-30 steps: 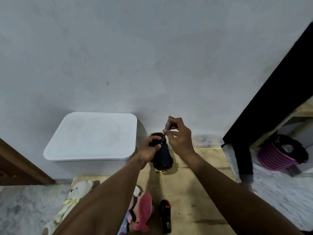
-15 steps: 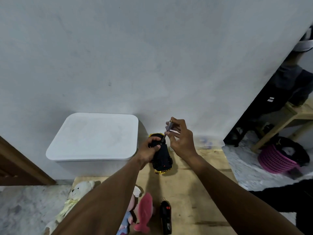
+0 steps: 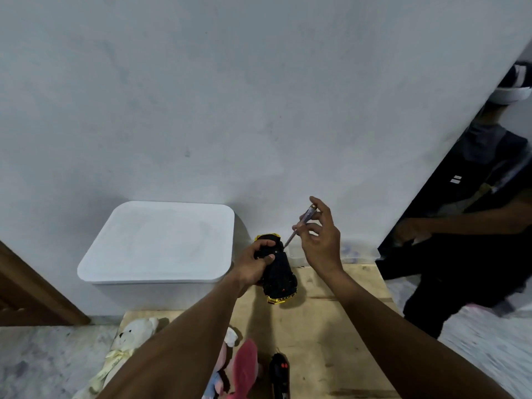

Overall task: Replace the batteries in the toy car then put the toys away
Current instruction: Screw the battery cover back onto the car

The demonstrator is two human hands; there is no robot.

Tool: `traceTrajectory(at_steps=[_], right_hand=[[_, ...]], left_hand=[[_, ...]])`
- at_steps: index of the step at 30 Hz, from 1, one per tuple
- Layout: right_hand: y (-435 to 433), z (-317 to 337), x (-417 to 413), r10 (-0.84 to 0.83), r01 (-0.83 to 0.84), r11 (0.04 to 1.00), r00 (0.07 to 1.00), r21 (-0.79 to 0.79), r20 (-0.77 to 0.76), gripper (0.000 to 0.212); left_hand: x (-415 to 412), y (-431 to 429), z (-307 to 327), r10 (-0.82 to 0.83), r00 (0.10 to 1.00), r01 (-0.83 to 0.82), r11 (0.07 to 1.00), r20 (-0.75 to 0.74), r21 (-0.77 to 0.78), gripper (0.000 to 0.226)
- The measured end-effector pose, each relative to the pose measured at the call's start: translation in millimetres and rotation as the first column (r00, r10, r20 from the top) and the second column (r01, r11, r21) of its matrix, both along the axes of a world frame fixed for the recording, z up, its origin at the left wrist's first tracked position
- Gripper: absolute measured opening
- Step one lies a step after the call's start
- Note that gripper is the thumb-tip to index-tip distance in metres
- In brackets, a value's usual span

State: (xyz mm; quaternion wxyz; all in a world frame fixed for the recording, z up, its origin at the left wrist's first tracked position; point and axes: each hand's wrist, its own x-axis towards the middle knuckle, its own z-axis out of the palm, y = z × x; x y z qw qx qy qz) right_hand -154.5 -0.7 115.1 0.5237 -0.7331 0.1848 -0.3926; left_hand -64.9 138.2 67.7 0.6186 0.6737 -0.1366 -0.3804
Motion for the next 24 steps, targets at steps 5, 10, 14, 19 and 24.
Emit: traceTrajectory(at_steps=[5,10,14,19,24], right_hand=[[-9,5,-5,-0.042,0.042,0.999,0.998,-0.003,-0.053,0.055],[-12,2,-10,-0.039,0.041,0.999,0.994,0.016,-0.106,0.052],[-17,-3,-6,-0.087,0.091,0.996,0.987,0.024,-0.136,0.049],[-19,-6,-4,-0.104,0.112,0.993,0.982,0.038,-0.157,0.043],[-21,-5,-5,-0.086,0.095,0.995,0.982,0.043,-0.168,0.039]], left_hand=[[0,1,-2,-0.011,1.000,0.011,1.000,0.022,-0.002,0.033],[-2,0,1,0.018,0.999,-0.015,0.996,0.029,-0.086,0.044],[-1,-1,3,0.072,0.994,-0.076,0.996,-0.081,-0.042,0.072],[1,-4,-2,0.021,0.992,-0.022,1.000,-0.126,-0.005,0.031],[4,1,-6,0.009,0.988,-0.012,1.000,-0.153,-0.017,0.046]])
